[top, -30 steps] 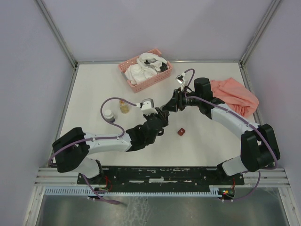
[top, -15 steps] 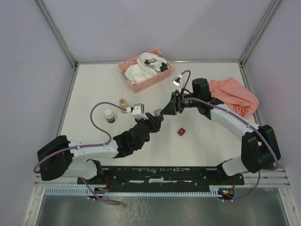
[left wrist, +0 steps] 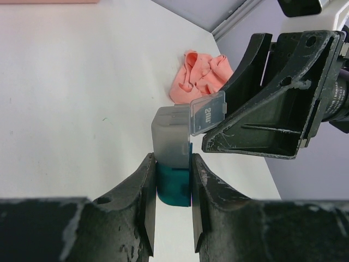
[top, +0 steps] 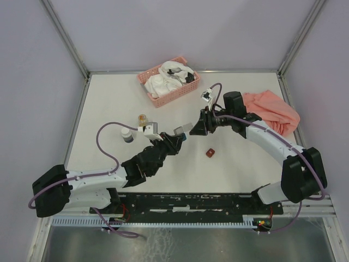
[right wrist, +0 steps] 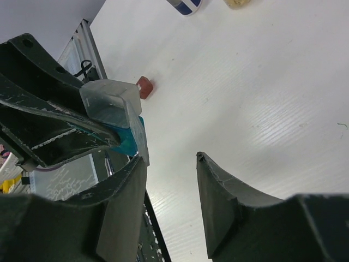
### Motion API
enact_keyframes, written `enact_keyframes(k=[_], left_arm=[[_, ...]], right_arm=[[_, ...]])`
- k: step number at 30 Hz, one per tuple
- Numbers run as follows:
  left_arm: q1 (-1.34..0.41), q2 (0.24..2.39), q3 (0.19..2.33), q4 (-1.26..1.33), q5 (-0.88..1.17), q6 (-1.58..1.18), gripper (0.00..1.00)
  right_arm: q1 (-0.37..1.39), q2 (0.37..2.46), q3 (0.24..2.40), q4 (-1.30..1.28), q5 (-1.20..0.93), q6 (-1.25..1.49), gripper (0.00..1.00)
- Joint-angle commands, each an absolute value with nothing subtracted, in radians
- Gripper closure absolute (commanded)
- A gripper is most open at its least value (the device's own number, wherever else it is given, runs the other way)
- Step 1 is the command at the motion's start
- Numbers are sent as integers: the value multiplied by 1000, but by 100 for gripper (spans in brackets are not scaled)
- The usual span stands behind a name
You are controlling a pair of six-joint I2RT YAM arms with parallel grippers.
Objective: Sort the pills into containers
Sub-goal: Open the pill container at the center of the board.
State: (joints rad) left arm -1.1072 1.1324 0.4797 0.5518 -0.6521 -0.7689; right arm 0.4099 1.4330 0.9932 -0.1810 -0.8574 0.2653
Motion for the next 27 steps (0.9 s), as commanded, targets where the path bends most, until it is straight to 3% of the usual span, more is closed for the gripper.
enact_keyframes(k=[1, 9, 16, 27], left_arm=[[-1108, 1098, 454, 650, -567, -783, 97], [-1106, 1050, 390, 744, -437, -784, 97], [-1107, 991, 342, 780, -433, -785, 96], [-1106, 955, 325, 797, -458, -801, 96]], right_arm=[[408, 1390, 1020, -110, -917, 277, 51], [406, 1386, 994, 3, -1038, 358, 51], [408, 1392, 965, 142, -1105, 486, 64], [415, 1400, 969, 149, -1146, 501, 62]])
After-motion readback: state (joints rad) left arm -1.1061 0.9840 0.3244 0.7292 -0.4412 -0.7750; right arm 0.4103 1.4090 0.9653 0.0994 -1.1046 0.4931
